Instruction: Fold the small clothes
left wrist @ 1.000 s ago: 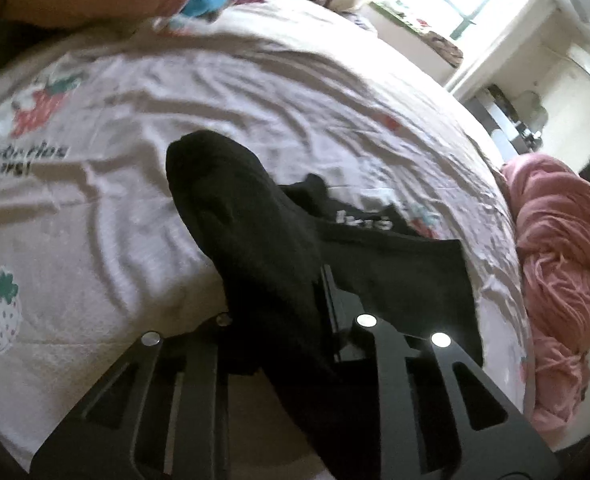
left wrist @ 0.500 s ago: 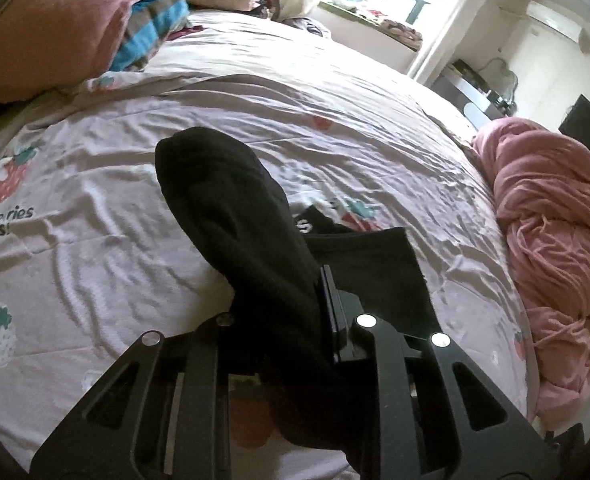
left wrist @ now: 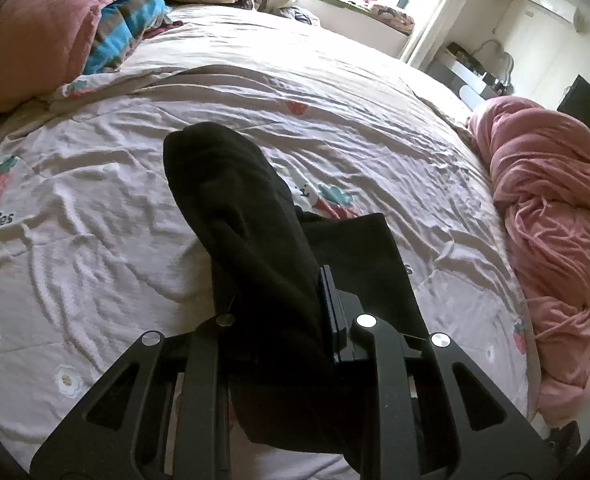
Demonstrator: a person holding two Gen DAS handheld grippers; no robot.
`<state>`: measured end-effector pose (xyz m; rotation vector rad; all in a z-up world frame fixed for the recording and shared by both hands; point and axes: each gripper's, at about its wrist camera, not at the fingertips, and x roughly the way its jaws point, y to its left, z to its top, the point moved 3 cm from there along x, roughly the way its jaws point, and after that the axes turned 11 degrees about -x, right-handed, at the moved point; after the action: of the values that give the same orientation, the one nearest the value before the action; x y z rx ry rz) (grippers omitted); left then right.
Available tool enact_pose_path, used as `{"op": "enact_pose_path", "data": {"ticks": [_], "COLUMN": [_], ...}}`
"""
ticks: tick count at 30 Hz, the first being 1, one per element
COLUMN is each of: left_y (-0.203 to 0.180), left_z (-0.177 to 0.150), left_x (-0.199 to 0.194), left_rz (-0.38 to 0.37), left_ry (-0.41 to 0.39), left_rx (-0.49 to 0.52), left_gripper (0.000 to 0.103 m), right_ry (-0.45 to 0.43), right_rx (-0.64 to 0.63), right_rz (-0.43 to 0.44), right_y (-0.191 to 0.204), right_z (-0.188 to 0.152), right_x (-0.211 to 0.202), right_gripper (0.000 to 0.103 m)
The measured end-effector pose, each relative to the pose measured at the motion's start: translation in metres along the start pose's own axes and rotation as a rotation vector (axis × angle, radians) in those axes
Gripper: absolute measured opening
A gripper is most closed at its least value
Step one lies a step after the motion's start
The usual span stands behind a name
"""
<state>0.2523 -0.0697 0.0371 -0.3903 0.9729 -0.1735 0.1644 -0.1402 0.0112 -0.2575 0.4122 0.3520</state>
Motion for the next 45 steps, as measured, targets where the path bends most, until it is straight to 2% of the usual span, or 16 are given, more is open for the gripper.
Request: {"op": "enact_pose_path", "data": {"ticks": [6,13,17,28,31,32,33,38,40,42,45], "left_y": [-0.006,-0.014,-0.018,-0.029,-0.030,-0.031,-0.030,-0.022,-0.014,-0.001,0.019], "left_z": [-0.003,-0.007,-0.009,-0.016,-0.014,-0.013,-0.011,0.000,-0.001,-0.007,-0.024], "left_x": [0.012,0.033,0.046,0.081,0.086,0.086,0.084,0.062,0.053,0.047,0.047], "left_rz": [0.018,0.033,0.044,0.062,0.035,0.023,0.006,-0.090,-0.070,-0.022,0.045], "left_ry": [0.022,0.061,0.082,0.123,0.127,0.127,0.118,0.065,0.041,0.023,0.019], "left_rx": [0.004,0.009,0.011,0.020,0.000,-0.007,-0.023,-0.095,-0.088,-0.075,-0.049], "left_gripper": [0.017,0.020,0.026,0.050,0.065,0.077,0.083,0.084,0.084,0.085,0.085], "right_ry": [0.023,0.068,0.098,0.171,0.180,0.184,0.190,0.232,0.231,0.236,0.234], "right_rx": [0.052,0.170,0.218,0.413,0.455,0.468,0.484,0.679,0.735,0.733,0.728], "right_rz": [0.016,0.054,0.066,0.140,0.154,0.157,0.160,0.241,0.273,0.254,0.270], "right_y": [-0.008,-0.028,-0.037,-0.066,-0.071,-0.072,-0.074,-0.099,-0.105,-0.107,-0.108], "right_z": [-0.007,-0.021,-0.029,-0.062,-0.068,-0.070,-0.073,-0.099,-0.105,-0.105,-0.103], "right_x": [0.002,0.010,0.015,0.033,0.036,0.037,0.038,0.047,0.045,0.043,0.039], "right_gripper": [0.012,0.012,0.012,0.012,0.012,0.012,0.012,0.012,0.016,0.026,0.035]}}
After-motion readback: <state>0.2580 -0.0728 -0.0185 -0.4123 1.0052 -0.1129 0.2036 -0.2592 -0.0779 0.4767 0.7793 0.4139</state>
